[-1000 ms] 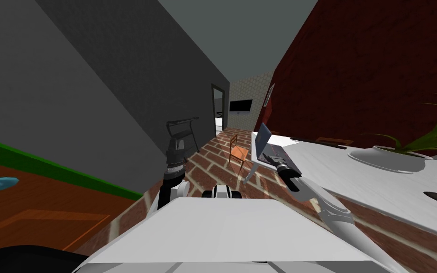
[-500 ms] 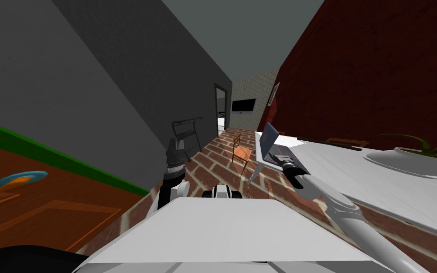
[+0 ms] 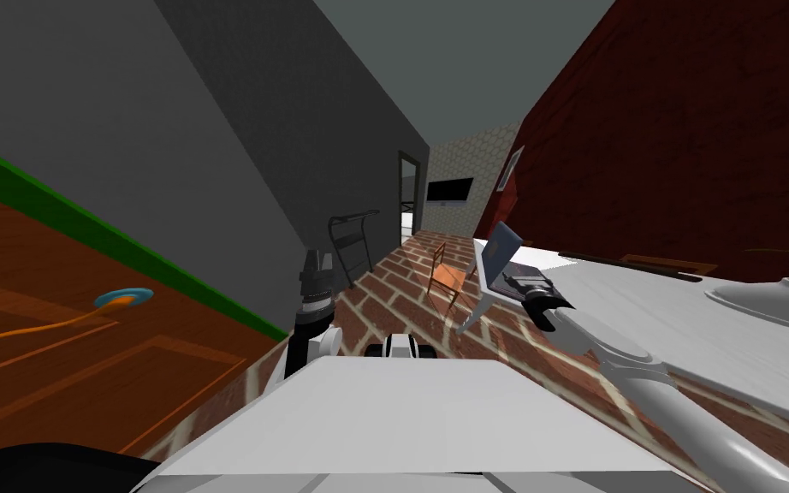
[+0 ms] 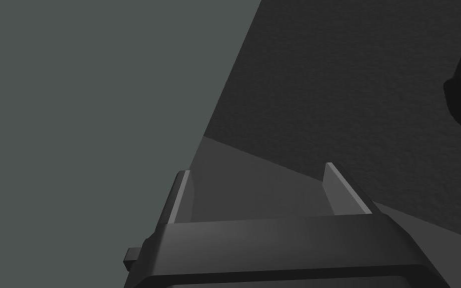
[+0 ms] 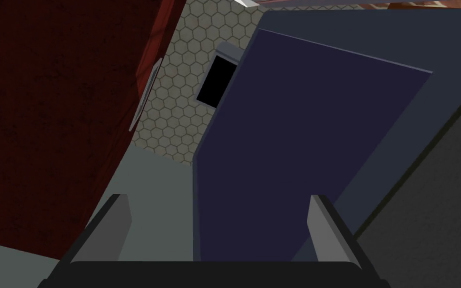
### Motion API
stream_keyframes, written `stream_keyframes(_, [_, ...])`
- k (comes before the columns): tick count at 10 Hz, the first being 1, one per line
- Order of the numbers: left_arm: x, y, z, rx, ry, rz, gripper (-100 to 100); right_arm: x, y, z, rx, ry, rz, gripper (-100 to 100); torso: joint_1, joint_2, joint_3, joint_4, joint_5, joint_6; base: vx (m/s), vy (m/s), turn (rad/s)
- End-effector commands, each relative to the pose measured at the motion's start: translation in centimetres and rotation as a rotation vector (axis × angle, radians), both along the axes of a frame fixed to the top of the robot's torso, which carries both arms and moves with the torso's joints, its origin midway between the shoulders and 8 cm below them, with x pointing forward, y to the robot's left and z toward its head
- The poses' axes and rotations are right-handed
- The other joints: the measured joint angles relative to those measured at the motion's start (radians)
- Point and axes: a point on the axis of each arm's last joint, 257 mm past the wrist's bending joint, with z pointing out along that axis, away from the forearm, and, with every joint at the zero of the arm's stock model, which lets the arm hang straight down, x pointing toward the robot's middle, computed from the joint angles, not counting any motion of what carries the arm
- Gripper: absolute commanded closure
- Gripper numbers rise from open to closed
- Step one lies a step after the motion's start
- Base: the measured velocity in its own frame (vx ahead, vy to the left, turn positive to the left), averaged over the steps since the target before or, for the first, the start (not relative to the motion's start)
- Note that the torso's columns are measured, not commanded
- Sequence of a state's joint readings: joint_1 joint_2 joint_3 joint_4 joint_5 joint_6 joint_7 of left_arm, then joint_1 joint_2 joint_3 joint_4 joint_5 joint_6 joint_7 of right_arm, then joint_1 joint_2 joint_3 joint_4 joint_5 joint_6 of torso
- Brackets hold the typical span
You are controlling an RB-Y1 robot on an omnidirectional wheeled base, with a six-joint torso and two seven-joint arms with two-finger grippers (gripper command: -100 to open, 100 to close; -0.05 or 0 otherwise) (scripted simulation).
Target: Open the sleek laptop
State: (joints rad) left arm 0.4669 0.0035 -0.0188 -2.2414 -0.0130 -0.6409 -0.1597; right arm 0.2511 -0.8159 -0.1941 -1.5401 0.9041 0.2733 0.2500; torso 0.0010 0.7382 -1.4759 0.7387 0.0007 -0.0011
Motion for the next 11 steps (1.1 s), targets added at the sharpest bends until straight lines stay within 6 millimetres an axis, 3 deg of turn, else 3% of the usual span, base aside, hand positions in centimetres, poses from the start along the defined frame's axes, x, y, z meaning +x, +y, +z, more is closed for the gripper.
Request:
stream_keyframes(1, [0.0, 0.0, 0.0, 0.000, 0.000, 0.000, 0, -0.5, -3.2, 2.5, -0.102, 0.012, -0.063, -100, 0.000, 0.000, 0.000, 0.000, 0.000, 0.001, -0.018, 0.167, 0.087])
stream_keyframes(3, [0.0, 0.0, 0.0, 0.000, 0.000, 0.000, 0, -0.9, -5.1, 4.2, -0.165, 0.019, -0.101, -100, -0.001, -0.001, -0.001, -0.001, -0.001, 0.000, -0.002, 0.120, 0.062])
stream_keyframes(4, [0.0, 0.0, 0.0, 0.000, 0.000, 0.000, 0, -0.9, -5.1, 4.2, -0.165, 0.019, -0.101, -100, -0.002, -0.001, -0.001, 0.000, -0.001, 0.001, -0.001, 0.065, 0.016])
stream_keyframes(6, [0.0, 0.0, 0.0, 0.000, 0.000, 0.000, 0, -1.3, -7.4, 6.7, -0.250, 0.027, -0.149, -100, -0.001, 0.000, 0.000, 0.000, -0.001, 0.000, -0.006, 0.087, 0.078])
stream_keyframes(8, [0.0, 0.0, 0.0, 0.000, 0.000, 0.000, 0, -1.2, -7.3, 5.9, -0.231, 0.027, -0.141, -100, -0.002, 0.000, 0.000, 0.000, -0.001, 0.001, -0.001, 0.025, 0.001])
stream_keyframes(9, [0.0, 0.0, 0.0, 0.000, 0.000, 0.000, 0, -1.2, -7.3, 5.9, -0.231, 0.027, -0.141, 100, -0.003, 0.000, 0.000, -0.001, -0.001, 0.001, 0.000, 0.000, 0.000])
stream_keyframes(11, [0.0, 0.0, 0.0, 0.000, 0.000, 0.000, 0, -0.7, -5.9, 5.1, -0.171, -0.021, -0.141, 100, -0.004, 0.001, 0.001, 0.000, -0.002, 0.001, -0.039, -0.064, -0.017])
